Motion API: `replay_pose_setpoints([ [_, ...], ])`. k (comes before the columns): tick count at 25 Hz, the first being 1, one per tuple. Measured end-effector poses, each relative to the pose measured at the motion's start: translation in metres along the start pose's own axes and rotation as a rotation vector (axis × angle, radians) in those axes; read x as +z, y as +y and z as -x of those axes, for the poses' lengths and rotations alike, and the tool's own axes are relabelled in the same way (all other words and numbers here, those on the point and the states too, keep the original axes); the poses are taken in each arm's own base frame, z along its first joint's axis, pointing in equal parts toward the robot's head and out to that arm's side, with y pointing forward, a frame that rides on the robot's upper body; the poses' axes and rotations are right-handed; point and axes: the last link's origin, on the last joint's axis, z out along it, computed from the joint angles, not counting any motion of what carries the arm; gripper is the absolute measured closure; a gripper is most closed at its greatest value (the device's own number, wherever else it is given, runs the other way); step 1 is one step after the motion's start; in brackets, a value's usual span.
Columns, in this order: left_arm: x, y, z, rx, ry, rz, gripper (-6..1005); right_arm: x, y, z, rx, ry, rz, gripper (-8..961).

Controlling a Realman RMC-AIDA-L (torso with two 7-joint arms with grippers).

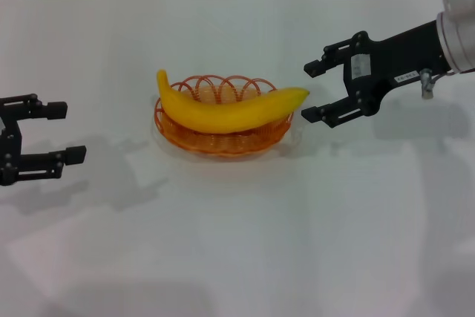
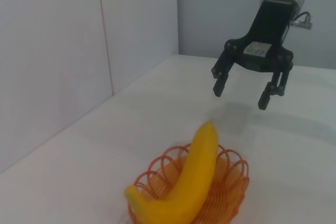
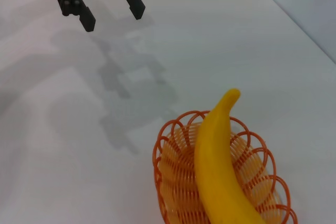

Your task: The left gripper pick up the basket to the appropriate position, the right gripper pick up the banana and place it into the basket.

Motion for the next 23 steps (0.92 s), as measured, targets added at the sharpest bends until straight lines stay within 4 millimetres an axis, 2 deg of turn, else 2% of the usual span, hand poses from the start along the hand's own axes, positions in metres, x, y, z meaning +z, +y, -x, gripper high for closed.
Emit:
replay_pose_setpoints([
  [9,0.004,0.001,0.0,0.002,0.002,0.002,228,0.003,0.002,-0.001,0.004,-0.005,0.0,180],
  [17,0.014,0.0,-0.006,0.038,0.135,-0.032,228,-0.002,0.001,-0.002,0.06,-0.1,-0.073,180],
  [23,0.022,-0.007,-0.007,0.035,0.295,-0.137,228,-0.009,-0.005,-0.006,0.118,-0.196,-0.191,180],
])
